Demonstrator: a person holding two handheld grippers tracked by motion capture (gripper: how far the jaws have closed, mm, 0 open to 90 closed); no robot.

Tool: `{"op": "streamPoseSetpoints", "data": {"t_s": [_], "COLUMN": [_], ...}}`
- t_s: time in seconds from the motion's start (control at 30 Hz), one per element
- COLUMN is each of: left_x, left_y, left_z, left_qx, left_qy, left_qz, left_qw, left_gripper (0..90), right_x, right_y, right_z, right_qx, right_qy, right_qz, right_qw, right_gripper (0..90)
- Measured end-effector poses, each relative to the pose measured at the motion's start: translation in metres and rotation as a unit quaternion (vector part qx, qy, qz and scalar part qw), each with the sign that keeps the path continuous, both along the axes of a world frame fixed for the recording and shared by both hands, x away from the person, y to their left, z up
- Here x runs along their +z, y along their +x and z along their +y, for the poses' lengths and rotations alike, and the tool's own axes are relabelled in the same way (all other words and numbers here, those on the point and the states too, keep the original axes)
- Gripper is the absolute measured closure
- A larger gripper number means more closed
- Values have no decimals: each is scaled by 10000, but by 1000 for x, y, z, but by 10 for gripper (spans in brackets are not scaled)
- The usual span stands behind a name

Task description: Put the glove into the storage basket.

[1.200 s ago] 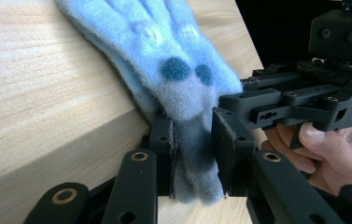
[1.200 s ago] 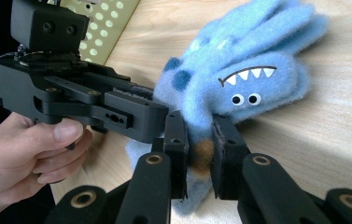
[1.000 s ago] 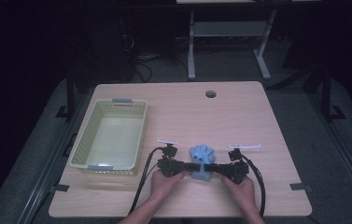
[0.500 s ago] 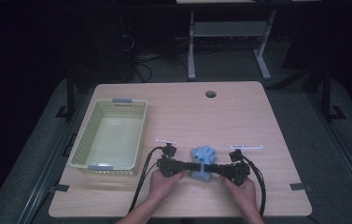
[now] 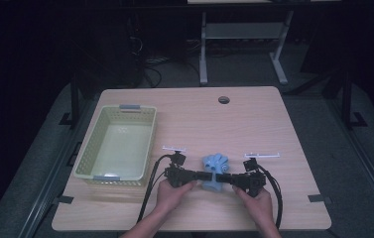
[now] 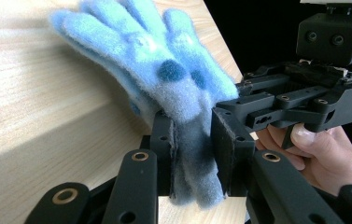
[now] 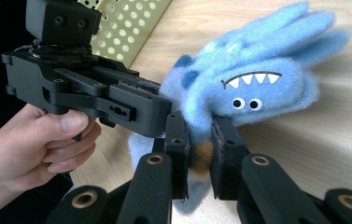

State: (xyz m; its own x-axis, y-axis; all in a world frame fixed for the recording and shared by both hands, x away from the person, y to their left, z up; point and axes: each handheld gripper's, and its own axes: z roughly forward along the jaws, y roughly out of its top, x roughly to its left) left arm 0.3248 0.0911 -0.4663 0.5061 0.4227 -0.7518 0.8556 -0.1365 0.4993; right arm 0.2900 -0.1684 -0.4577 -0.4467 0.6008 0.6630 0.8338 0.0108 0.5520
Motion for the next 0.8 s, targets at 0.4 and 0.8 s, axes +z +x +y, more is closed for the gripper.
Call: {"op": "streamPoseSetpoints", "data": {"t_s": [0.4,0.8], "left_x": [10,34], "left_y": [1,-1], "left_z": [5,11], "left_qx": [-7,-75], "left_qy": [-59,-80], "left_qz": [-75,-305], "left_qw": [10000,9995], "left_gripper": [708,708], "right_x": [11,33], "right_y": [2,0], "right_z": [4,8], "right_qx": [65,96], "right_qy": [-30,37], "right_qz": [-96,-274], "right_qw": [9999,9996], "right_gripper": [793,793]}}
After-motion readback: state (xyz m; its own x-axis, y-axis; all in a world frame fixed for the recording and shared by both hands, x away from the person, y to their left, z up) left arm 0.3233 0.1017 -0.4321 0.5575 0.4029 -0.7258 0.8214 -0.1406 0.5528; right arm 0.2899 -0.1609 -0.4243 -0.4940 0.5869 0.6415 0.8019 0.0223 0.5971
